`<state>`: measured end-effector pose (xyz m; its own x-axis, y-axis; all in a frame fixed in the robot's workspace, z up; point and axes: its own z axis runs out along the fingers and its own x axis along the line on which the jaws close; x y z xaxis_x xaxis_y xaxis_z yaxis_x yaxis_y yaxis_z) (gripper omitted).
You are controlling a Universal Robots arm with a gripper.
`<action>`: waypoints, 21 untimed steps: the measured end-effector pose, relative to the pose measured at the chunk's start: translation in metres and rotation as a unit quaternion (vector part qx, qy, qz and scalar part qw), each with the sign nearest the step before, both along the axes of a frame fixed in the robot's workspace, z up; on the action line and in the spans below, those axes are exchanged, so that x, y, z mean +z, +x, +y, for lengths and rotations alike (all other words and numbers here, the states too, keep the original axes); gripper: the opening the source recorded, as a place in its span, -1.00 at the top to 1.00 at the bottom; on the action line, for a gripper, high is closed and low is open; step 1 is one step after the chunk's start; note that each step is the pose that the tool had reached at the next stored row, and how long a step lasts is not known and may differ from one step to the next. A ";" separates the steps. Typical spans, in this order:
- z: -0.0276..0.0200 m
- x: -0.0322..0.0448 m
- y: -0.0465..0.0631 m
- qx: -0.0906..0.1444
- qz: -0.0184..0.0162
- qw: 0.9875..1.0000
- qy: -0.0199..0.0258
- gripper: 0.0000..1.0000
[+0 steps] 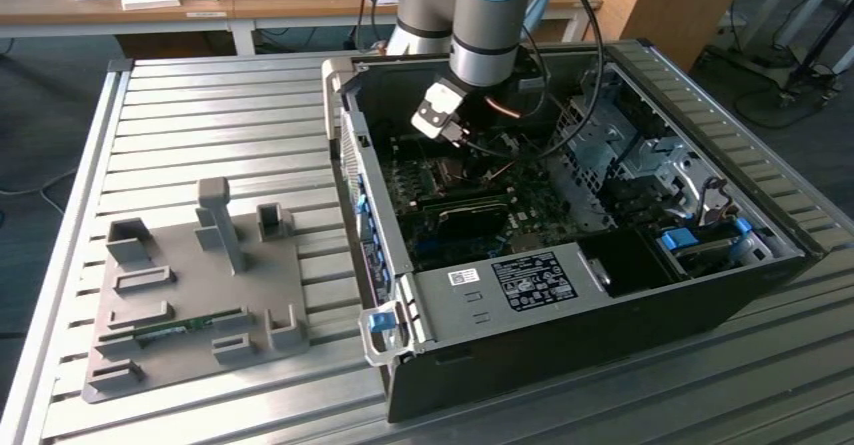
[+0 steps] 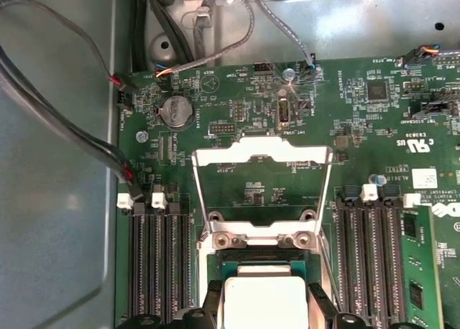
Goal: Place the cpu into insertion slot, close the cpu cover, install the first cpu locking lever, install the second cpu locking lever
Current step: 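Place the cpu into insertion slot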
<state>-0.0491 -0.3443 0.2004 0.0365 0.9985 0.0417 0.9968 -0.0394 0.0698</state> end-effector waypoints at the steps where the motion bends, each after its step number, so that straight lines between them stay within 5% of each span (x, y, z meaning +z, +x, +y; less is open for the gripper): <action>1: 0.0005 -0.0003 0.000 0.000 0.000 1.000 0.000 -0.08; 10: 0.0040 -0.0034 0.000 0.000 0.000 1.000 0.001 -0.08; 21: 0.0016 -0.0036 0.003 0.000 0.000 1.000 0.001 -0.08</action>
